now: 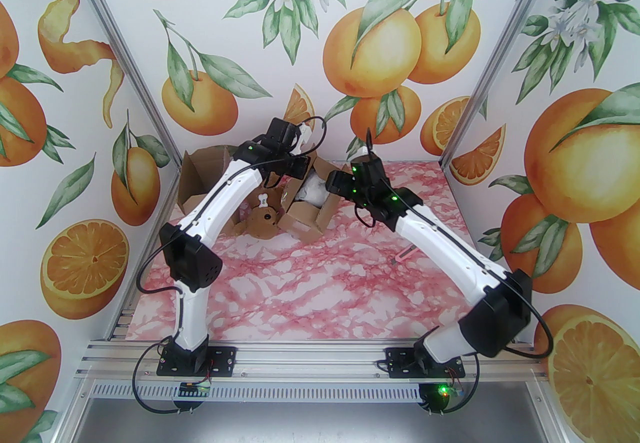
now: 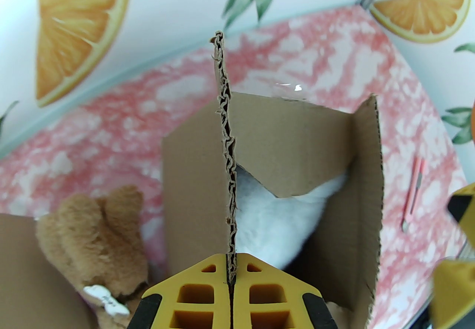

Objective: Unpack the express box

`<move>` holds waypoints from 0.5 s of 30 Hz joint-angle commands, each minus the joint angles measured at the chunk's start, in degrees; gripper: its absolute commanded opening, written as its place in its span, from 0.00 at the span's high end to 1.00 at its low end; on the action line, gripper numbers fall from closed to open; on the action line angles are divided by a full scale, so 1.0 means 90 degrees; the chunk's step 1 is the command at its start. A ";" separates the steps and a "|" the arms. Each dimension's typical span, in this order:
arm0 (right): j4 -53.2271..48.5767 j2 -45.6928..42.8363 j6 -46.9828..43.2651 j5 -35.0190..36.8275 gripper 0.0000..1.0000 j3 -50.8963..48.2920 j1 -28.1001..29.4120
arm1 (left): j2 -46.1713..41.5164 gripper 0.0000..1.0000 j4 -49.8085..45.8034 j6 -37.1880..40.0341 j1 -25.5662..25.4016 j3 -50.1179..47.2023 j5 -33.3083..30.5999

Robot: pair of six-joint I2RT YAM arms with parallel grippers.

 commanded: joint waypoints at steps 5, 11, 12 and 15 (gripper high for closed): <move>-0.0725 0.0482 -0.0145 0.0378 0.22 0.0224 0.0151 | -0.0852 1.00 0.1161 -0.0124 -0.0031 -0.0737 -0.0478; -0.0784 0.0536 -0.0188 0.0599 0.24 0.0113 0.0135 | -0.1023 1.00 0.1374 -0.0115 -0.0023 -0.1050 -0.0561; -0.0798 0.0498 -0.0188 0.0677 0.24 0.0084 0.0136 | -0.1030 1.00 0.1390 -0.0113 -0.0027 -0.1087 -0.0579; -0.0770 0.0325 -0.0197 0.0756 0.24 -0.0072 0.0108 | -0.1080 1.00 0.1476 -0.0111 -0.0025 -0.1197 -0.0563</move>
